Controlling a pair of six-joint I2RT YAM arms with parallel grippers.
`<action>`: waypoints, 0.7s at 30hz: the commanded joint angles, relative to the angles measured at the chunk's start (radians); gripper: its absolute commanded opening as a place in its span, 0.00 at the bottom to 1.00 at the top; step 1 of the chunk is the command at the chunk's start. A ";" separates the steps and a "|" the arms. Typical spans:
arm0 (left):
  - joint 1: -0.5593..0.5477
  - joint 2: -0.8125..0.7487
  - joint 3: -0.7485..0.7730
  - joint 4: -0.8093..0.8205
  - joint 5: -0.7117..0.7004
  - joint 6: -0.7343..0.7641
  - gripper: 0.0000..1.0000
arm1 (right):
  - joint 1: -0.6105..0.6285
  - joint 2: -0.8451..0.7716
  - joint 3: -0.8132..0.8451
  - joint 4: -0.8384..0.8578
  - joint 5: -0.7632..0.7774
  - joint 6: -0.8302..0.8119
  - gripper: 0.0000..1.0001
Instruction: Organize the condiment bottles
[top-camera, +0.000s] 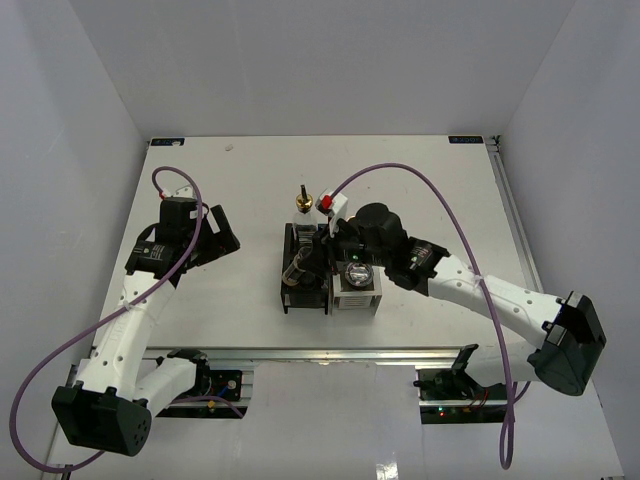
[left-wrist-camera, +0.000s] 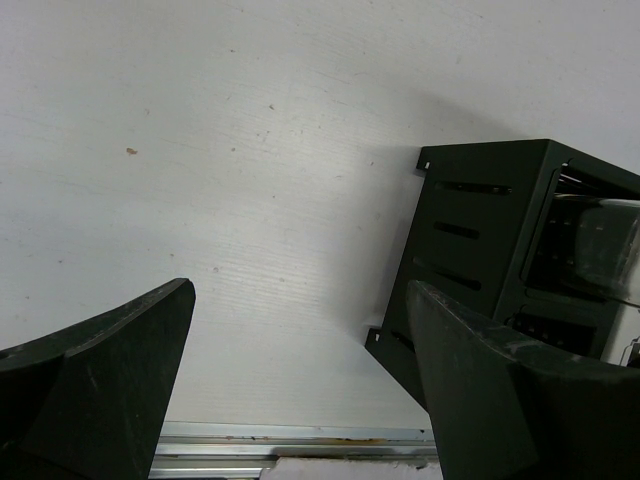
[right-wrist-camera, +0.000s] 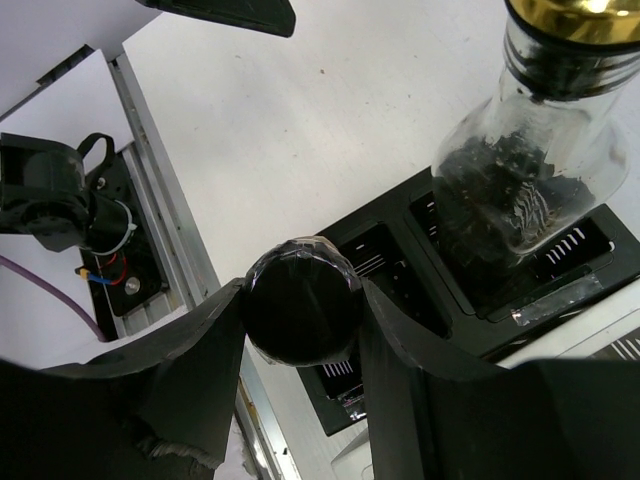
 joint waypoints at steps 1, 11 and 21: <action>0.003 -0.007 0.035 -0.001 -0.018 0.011 0.98 | 0.013 0.010 0.025 0.045 0.040 -0.022 0.08; 0.003 -0.013 0.028 -0.001 -0.018 0.010 0.98 | 0.032 0.014 0.024 0.020 0.112 -0.042 0.08; 0.003 -0.013 0.032 -0.002 -0.017 0.005 0.98 | 0.078 0.054 0.110 -0.127 0.221 -0.109 0.08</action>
